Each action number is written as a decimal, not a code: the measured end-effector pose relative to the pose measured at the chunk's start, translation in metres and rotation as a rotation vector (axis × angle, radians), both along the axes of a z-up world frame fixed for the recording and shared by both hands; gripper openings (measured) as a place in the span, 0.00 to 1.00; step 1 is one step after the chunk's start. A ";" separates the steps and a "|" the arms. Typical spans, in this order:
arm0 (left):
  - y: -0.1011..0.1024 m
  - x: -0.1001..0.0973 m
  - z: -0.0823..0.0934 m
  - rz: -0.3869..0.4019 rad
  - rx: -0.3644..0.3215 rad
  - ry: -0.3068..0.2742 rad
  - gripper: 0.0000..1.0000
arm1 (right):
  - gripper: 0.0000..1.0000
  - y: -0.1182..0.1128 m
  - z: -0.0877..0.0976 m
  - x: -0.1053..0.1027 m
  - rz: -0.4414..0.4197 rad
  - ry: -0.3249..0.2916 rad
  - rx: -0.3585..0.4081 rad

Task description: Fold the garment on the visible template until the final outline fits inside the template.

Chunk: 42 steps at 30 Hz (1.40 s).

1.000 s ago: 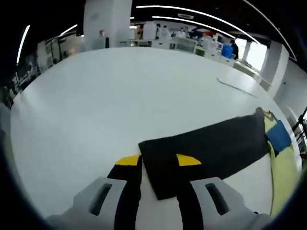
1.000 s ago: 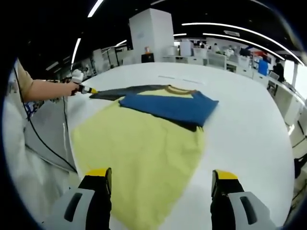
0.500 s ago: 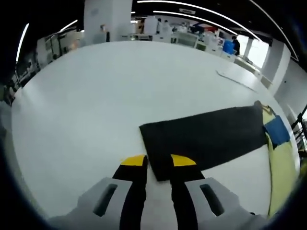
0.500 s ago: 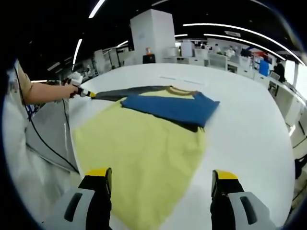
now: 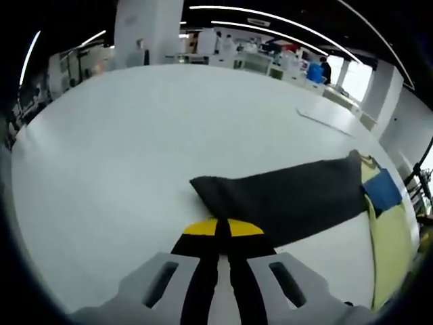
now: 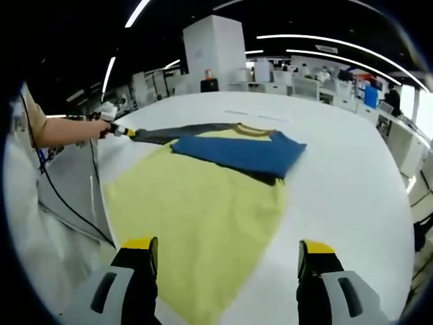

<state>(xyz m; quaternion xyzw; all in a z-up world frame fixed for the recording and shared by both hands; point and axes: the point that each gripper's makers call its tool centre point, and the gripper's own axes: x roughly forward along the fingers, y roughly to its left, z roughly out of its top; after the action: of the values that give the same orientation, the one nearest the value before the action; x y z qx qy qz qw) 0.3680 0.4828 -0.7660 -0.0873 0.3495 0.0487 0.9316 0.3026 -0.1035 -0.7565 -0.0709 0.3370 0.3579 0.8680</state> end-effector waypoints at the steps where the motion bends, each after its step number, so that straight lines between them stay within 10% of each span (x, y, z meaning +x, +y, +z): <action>1: 0.002 0.002 0.002 0.001 0.003 -0.009 0.00 | 0.84 -0.001 0.000 0.000 -0.001 0.000 0.001; 14: 0.001 0.035 0.018 -0.081 0.026 -0.062 0.00 | 0.84 -0.006 -0.004 -0.001 -0.005 0.004 0.012; 42: -0.142 0.066 0.069 -0.354 -0.002 -0.113 0.00 | 0.83 -0.021 -0.006 -0.001 -0.014 0.002 0.027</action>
<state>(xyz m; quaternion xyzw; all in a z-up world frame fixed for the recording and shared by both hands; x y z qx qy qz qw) 0.4336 0.3403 -0.6965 -0.0283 0.3066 -0.1212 0.9437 0.3011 -0.1242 -0.7624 -0.0564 0.3334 0.3564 0.8710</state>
